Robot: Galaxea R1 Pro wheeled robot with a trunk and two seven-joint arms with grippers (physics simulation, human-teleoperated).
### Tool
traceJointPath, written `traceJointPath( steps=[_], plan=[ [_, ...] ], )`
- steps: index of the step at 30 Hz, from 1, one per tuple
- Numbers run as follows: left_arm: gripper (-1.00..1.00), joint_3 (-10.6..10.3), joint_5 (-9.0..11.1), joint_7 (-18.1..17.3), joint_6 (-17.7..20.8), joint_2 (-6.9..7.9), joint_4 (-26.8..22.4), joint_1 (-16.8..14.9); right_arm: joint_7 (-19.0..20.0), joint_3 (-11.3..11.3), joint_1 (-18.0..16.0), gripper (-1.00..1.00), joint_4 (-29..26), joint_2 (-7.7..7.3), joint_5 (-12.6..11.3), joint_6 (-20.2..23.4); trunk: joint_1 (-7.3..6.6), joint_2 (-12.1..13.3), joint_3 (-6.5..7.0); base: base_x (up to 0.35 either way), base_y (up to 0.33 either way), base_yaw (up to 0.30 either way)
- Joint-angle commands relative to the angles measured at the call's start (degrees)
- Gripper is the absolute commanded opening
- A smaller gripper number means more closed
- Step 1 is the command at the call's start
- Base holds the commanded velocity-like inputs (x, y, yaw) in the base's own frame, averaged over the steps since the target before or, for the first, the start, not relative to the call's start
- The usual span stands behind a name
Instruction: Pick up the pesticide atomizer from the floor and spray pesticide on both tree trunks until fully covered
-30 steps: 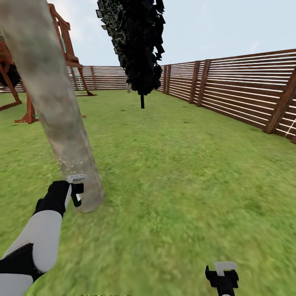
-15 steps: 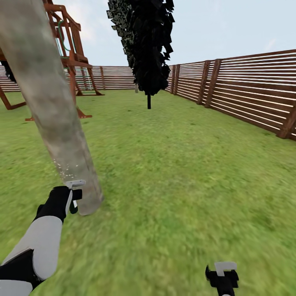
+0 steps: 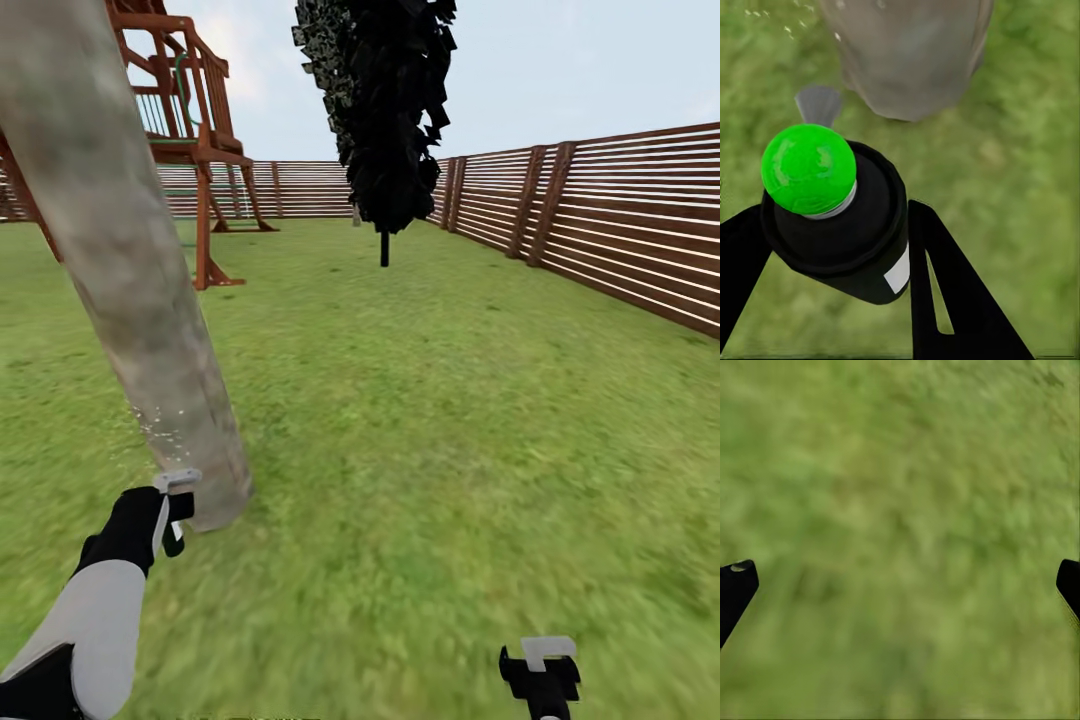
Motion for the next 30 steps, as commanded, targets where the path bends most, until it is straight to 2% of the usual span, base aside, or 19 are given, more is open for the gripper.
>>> traceJointPath(
  steps=[1,8,10,12,14,17,25,30],
  plan=[
    [-1.0,0.2,-0.5,-0.35,0.2,-0.05,0.02,-0.06,-0.21,-0.44,-0.04,1.0,0.02,0.03,0.6,-0.15,-0.01,-0.02,-0.05,0.002,-0.276,0.276],
    [-1.0,0.2,-0.45,-0.28,0.2,-0.49,0.38,0.91,-0.24,-0.44,0.0,1.0,-0.04,0.03,0.6,-0.15,-0.01,-0.02,-0.05,0.0,-0.277,0.079],
    [-1.0,0.18,0.84,-0.22,0.13,-0.46,0.44,1.84,-0.27,-0.44,-0.01,1.0,-0.06,0.01,0.6,-0.15,-0.01,-0.02,-0.05,0.0,-0.278,0.001],
    [-1.0,0.34,1.03,0.07,0.12,-0.01,0.47,2.02,-0.31,-0.44,-0.02,1.0,-0.06,0.01,0.59,-0.15,-0.01,-0.02,-0.05,0.0,-0.278,0.0],
    [-1.0,2.04,1.12,0.25,0.1,0.33,0.37,3.09,-0.36,-0.5,-0.01,1.0,-0.06,0.01,0.58,-0.15,-0.01,-0.02,-0.05,0.0,-0.278,0.0],
    [-1.0,2.77,1.12,0.31,0.04,0.44,0.34,3.5,-0.36,-0.51,-0.02,1.0,-0.06,0.01,0.55,-0.15,-0.01,-0.02,-0.05,0.0,-0.278,0.131],
    [-1.0,2.77,1.22,0.35,-0.06,0.34,0.39,3.54,-0.36,-0.45,-0.01,1.0,-0.06,0.03,0.59,-0.15,-0.01,-0.02,-0.05,0.058,-0.266,0.263],
    [-1.0,2.68,1.25,0.35,-0.06,0.08,0.4,3.54,-0.36,-0.44,0.0,1.0,-0.06,0.01,0.56,-0.15,-0.01,-0.02,-0.05,0.232,-0.197,0.038]
  ],
)
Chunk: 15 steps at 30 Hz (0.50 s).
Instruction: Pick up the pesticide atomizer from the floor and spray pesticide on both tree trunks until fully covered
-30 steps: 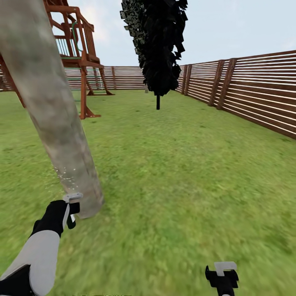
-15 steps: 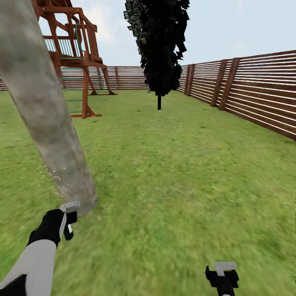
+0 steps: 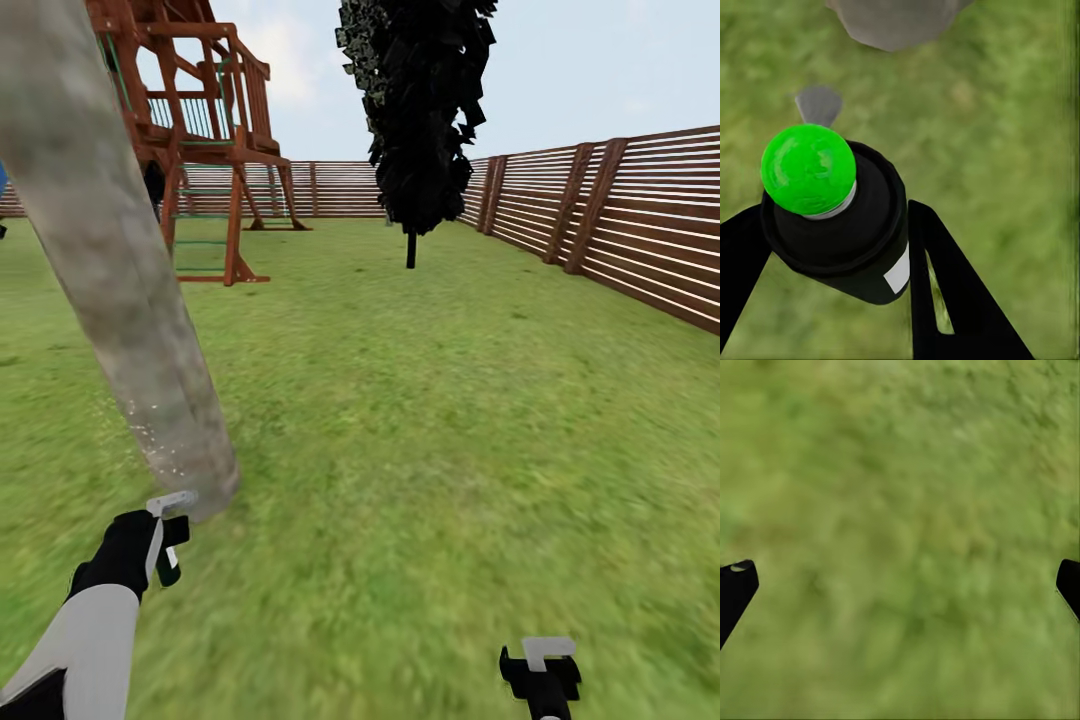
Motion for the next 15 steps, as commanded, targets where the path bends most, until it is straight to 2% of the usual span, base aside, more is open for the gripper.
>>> traceJointPath(
  steps=[1,6,10,15],
  plan=[
    [-1.0,0.18,-0.41,-0.28,0.22,-0.05,-0.09,-0.05,-0.2,-0.44,-0.05,1.0,0.03,0.03,0.62,-0.14,0.01,-0.02,-0.05,0.239,-0.192,0.003],
    [-1.0,0.11,-0.41,-0.26,0.19,-0.25,-0.1,-0.05,-0.2,-0.44,-0.05,1.0,0.03,0.04,0.62,-0.14,0.01,-0.02,-0.05,0.221,-0.202,0.0],
    [-1.0,0.08,-0.45,-0.2,0.16,-0.4,-0.1,-0.05,-0.2,-0.44,-0.05,1.0,0.03,0.09,0.64,-0.14,0.01,-0.02,-0.05,0.098,-0.255,0.016],
    [-1.0,-0.08,-0.41,-0.2,0.15,-0.51,-0.1,-0.05,-0.2,-0.44,-0.04,1.0,0.03,0.11,0.65,-0.14,0.01,-0.02,-0.05,0.008,-0.271,0.222]
  ],
)
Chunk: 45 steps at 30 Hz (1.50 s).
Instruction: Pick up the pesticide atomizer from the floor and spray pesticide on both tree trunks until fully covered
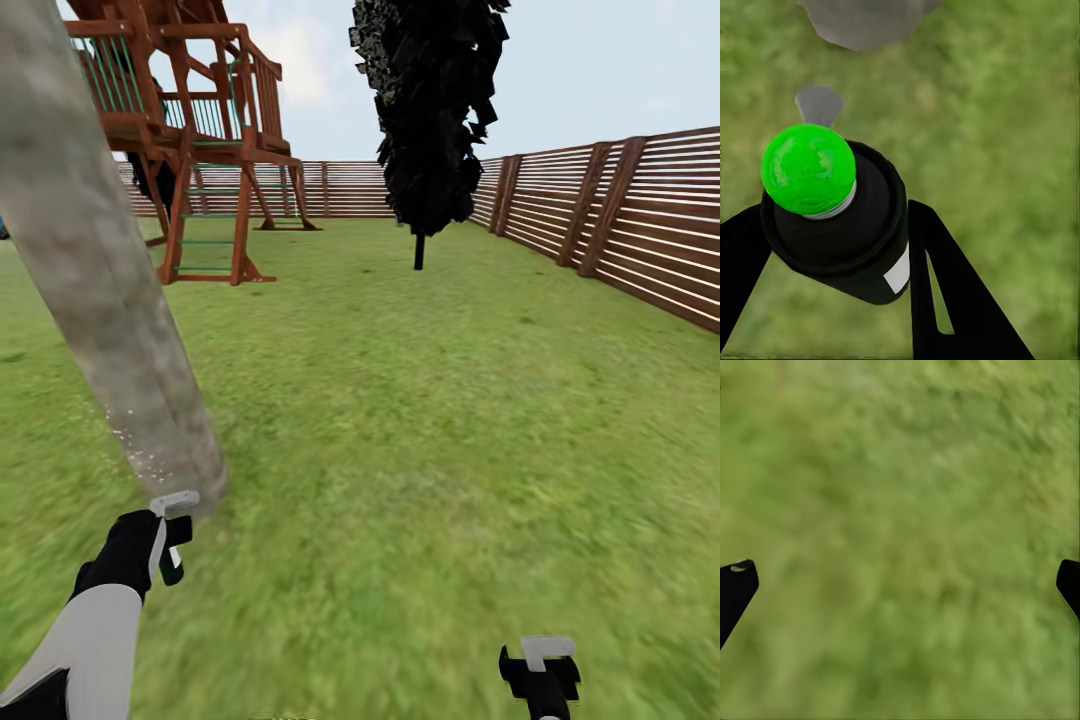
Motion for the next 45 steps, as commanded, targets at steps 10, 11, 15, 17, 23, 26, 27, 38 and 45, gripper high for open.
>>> traceJointPath(
  steps=[10,11,15,17,23,26,27,38,45],
  plan=[
    [-1.0,0.44,-0.41,-0.28,0.2,-0.06,-0.08,-0.06,-0.19,-0.5,-0.03,1.0,0.02,-0.06,0.6,-0.15,-0.01,-0.02,-0.05,0.168,-0.238,0.146],
    [-1.0,0.44,-0.41,-0.28,0.2,-0.06,-0.08,-0.06,-0.19,-0.52,-0.04,1.0,0.02,-0.06,0.6,-0.15,-0.01,-0.02,-0.05,0.215,-0.215,0.001],
    [-1.0,0.57,-0.41,-0.28,0.2,-0.03,-0.08,-0.06,-0.19,-0.46,-0.07,1.0,0.02,-0.07,0.61,-0.15,-0.01,-0.02,-0.05,0.221,-0.21,0.0],
    [-1.0,0.58,-0.41,-0.28,0.2,0.01,-0.08,-0.06,-0.19,-0.45,-0.05,1.0,0.02,-0.07,0.61,-0.15,-0.01,-0.02,-0.05,0.237,-0.195,0.004],
    [-1.0,0.54,-0.41,-0.28,0.2,-0.04,-0.08,-0.06,-0.19,-0.44,-0.04,1.0,0.02,-0.01,0.61,-0.15,-0.01,-0.02,-0.05,0.24,-0.193,0.222],
    [-1.0,0.61,-0.41,-0.28,0.2,0.01,-0.08,-0.06,-0.19,-0.44,-0.02,1.0,0.04,-0.01,0.61,-0.15,-0.01,-0.02,-0.05,0.24,-0.192,0.277],
    [-1.0,0.61,-0.41,-0.28,0.2,0.02,-0.08,-0.06,-0.19,-0.44,-0.02,1.0,0.03,0.01,0.61,-0.15,-0.01,-0.02,-0.05,0.24,-0.19,0.277],
    [-1.0,0.63,-0.41,-0.28,0.2,0.03,-0.17,-0.06,-0.19,-0.44,-0.03,1.0,0.05,0.02,0.61,-0.15,-0.01,-0.02,-0.05,0.119,-0.069,0.278],
    [-1.0,-0.92,1.44,-1.22,0.65,-4.55,-1.25,-1.78,-0.19,-0.44,-0.03,1.0,0.02,0.02,0.59,-0.15,-0.01,-0.02,-0.05,0.0,0.0,0.24]
  ],
)
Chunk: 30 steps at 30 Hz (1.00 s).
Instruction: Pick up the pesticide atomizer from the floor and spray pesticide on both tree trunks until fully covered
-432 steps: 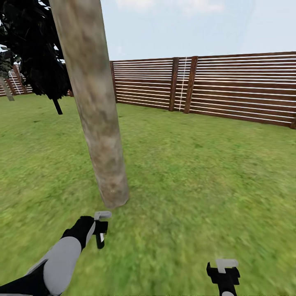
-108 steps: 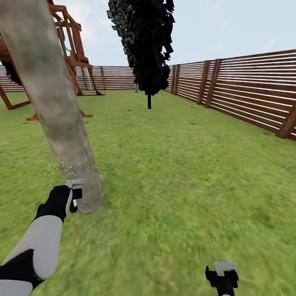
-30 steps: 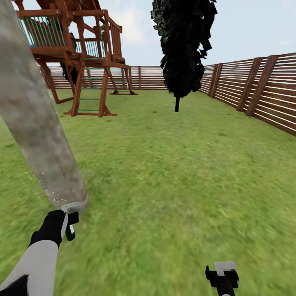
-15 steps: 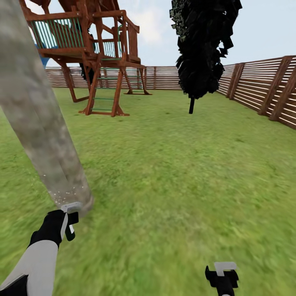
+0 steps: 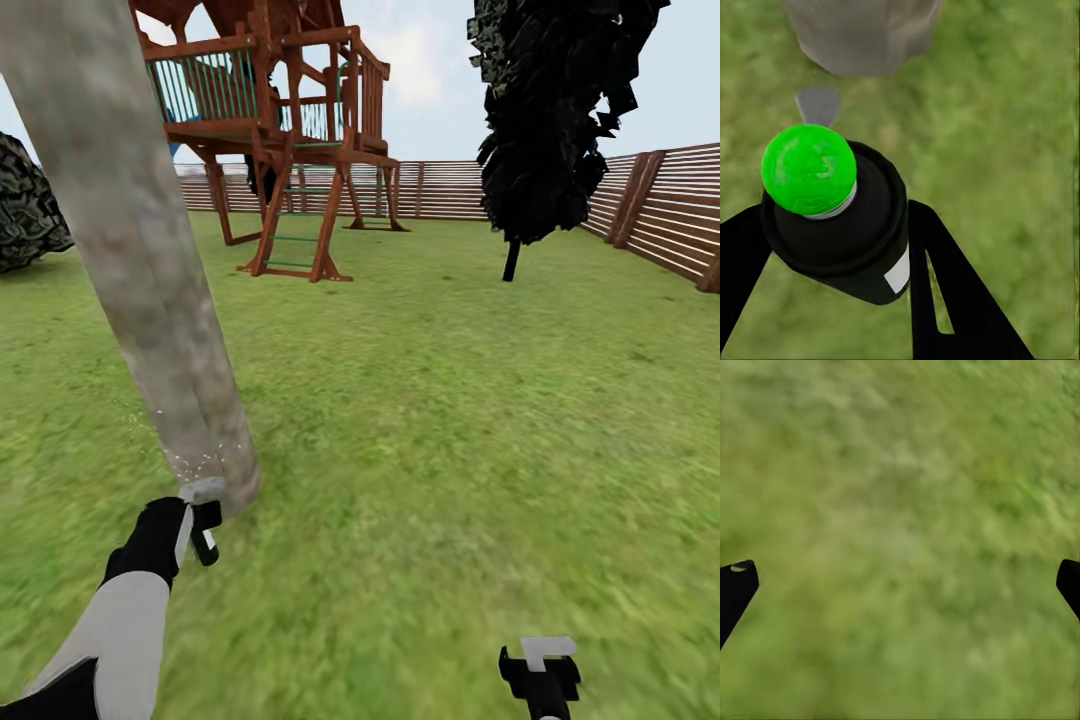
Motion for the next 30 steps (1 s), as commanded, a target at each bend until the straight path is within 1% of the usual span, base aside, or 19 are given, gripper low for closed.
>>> traceJointPath(
  steps=[1,2,3,4,5,6,8,9,10,11,14,15,18,20,23,25,26,28,30],
  plan=[
    [-1.0,0.21,-0.7,-0.47,0.39,0.31,-0.62,-1.07,-0.2,-0.46,-0.03,1.0,0.01,-0.02,0.62,-0.15,-0.01,-0.02,-0.06,0.0,0.0,0.051],
    [-1.0,0.12,-0.69,-1.19,0.54,1.62,-1.44,-1.58,-0.2,-0.5,-0.04,1.0,0.01,-0.04,0.61,-0.15,-0.01,-0.02,-0.06,0.0,0.0,0.021],
    [-1.0,0.03,-0.68,-3.02,0.7,3.65,-2.67,-1.56,-0.2,-0.48,-0.05,1.0,0.01,-0.05,0.62,-0.15,-0.01,-0.02,-0.06,0.0,0.0,0.011],
    [-1.0,-0.2,-0.77,-7.39,0.91,6.07,-4.98,-1.43,-0.2,-0.45,-0.04,1.0,0.01,-0.03,0.62,-0.15,-0.01,-0.02,-0.06,0.0,0.0,0.004],
    [-1.0,-0.27,-0.89,-8.78,0.98,6.45,-5.85,-1.41,-0.2,-0.44,-0.05,1.0,0.04,-0.02,0.62,-0.15,-0.01,-0.02,-0.06,0.0,0.0,0.002],
    [-1.0,-0.54,-0.96,-9.49,1.07,6.34,-6.19,-1.61,-0.2,-0.44,-0.04,1.0,0.04,-0.04,0.62,-0.15,-0.01,-0.02,-0.06,0.0,0.0,0.0],
    [-1.0,-5.88,-1.02,-9.96,2.64,3.49,-6.53,-2.3,-0.2,-0.45,-0.06,1.0,0.02,-0.06,0.62,-0.15,-0.01,-0.02,-0.06,0.0,0.0,0.0],
    [-1.0,-8.9,-0.9,-10.02,5.73,1.25,-6.82,-4.33,-0.2,-0.49,-0.06,1.0,0.01,-0.06,0.62,-0.15,-0.01,-0.02,-0.06,0.0,0.0,0.0],
    [-1.0,-9.55,-0.86,-10.2,7.7,1.19,-6.88,-6.11,-0.2,-0.51,-0.04,1.0,0.01,-0.08,0.62,-0.15,-0.01,-0.02,-0.06,0.0,0.0,0.0],
    [-1.0,-9.52,-0.86,-10.4,8.19,2.08,-6.91,-6.51,-0.2,-0.52,-0.05,1.0,0.01,-0.11,0.62,-0.15,-0.01,-0.02,-0.06,0.0,0.0,0.0],
    [-1.0,-9.38,-0.64,-10.68,8.55,7.83,-6.85,-6.25,-0.2,-0.52,-0.03,1.0,0.01,-0.13,0.62,-0.15,-0.01,-0.02,-0.06,0.0,0.0,0.0],
    [-1.0,-9.55,-0.63,-10.66,8.52,8.09,-6.85,-6.15,-0.2,-0.52,-0.05,1.0,0.01,-0.13,0.62,-0.15,-0.01,-0.02,-0.06,0.0,0.0,0.0],
    [-1.0,-9.8,-0.61,-10.59,8.55,7.48,-6.91,-6.71,-0.2,-0.5,-0.04,1.0,0.01,-0.14,0.62,-0.15,-0.01,-0.02,-0.06,0.0,0.0,0.0],
    [-1.0,-9.93,-0.52,-10.58,8.75,5.94,-7.0,-7.4,-0.2,-0.51,-0.04,1.0,0.01,-0.08,0.62,-0.15,-0.01,-0.02,-0.06,0.0,0.0,0.0],
    [-1.0,-9.57,-0.57,-10.58,8.78,7.17,-7.61,-7.59,-0.2,-0.52,-0.03,1.0,0.01,-0.11,0.62,-0.15,-0.01,-0.02,-0.06,0.0,0.0,0.0],
    [-1.0,-9.43,-0.59,-10.6,8.78,10.33,-8.77,-6.94,-0.2,-0.49,-0.03,1.0,0.01,-0.08,0.62,-0.15,-0.01,-0.02,-0.06,0.0,0.0,0.0],
    [-1.0,-9.44,-0.6,-10.59,8.78,11.12,-8.88,-6.81,-0.2,-0.46,-0.03,1.0,0.01,-0.07,0.62,-0.15,-0.01,-0.02,-0.06,0.0,0.0,0.0],
    [-1.0,-9.42,-0.6,-10.58,8.78,11.5,-8.93,-6.75,-0.2,-0.47,-0.05,1.0,0.01,-0.07,0.62,-0.15,-0.01,-0.02,-0.06,0.0,0.0,0.0],
    [-1.0,-9.37,-0.53,-10.58,8.78,11.34,-9.02,-6.73,-0.2,-0.46,-0.04,1.0,0.01,-0.06,0.62,-0.15,-0.01,-0.02,-0.06,0.034,-0.114,0.027]
  ],
)
